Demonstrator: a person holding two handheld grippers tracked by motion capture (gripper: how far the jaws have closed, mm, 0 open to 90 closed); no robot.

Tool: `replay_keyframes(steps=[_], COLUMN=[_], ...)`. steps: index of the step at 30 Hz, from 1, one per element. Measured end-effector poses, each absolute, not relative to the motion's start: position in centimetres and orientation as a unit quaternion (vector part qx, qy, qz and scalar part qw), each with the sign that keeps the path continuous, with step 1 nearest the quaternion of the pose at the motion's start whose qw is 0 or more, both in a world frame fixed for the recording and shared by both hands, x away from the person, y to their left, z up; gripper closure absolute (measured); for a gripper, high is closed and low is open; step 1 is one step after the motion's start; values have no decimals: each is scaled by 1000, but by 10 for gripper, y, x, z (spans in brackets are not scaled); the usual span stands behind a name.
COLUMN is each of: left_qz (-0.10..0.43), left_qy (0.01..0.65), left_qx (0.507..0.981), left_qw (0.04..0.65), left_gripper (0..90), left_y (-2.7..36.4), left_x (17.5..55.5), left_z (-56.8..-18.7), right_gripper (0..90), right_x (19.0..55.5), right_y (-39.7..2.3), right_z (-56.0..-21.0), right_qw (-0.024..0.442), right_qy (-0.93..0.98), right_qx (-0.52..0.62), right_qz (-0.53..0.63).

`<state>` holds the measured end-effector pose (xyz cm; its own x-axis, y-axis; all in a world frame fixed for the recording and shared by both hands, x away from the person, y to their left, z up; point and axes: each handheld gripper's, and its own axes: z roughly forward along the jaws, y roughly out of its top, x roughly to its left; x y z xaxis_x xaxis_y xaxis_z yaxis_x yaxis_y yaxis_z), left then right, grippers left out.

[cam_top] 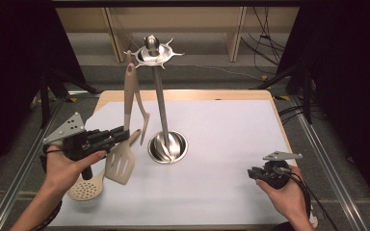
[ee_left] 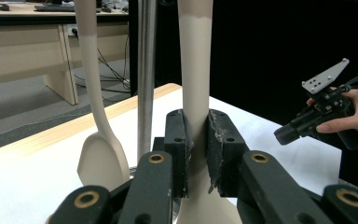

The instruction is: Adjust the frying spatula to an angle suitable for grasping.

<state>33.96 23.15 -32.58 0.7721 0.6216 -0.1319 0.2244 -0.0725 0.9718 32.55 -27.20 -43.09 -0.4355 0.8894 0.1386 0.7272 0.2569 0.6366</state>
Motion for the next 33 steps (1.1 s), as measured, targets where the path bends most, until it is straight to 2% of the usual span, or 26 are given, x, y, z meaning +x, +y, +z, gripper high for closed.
replay_keyframes(steps=[3,15,19,33], left_qz=[163,158,157,162], left_qy=[295,300,304,322], left_qx=[720,729,732,739], left_qw=[607,594,589,569], left_gripper=[784,783,782,773], left_y=[231,220,214,196], left_x=[342,354,357,368], left_z=[-326,-329,-330,-329], right_gripper=[753,753,753,749], right_x=[327,327,325,325], right_y=[-275,-275,-273,-274], right_z=[-432,-432,-431,-432], right_qw=[138,140,126,127], right_qy=[791,792,782,778], right_qx=[501,499,517,518], right_qz=[323,323,324,332])
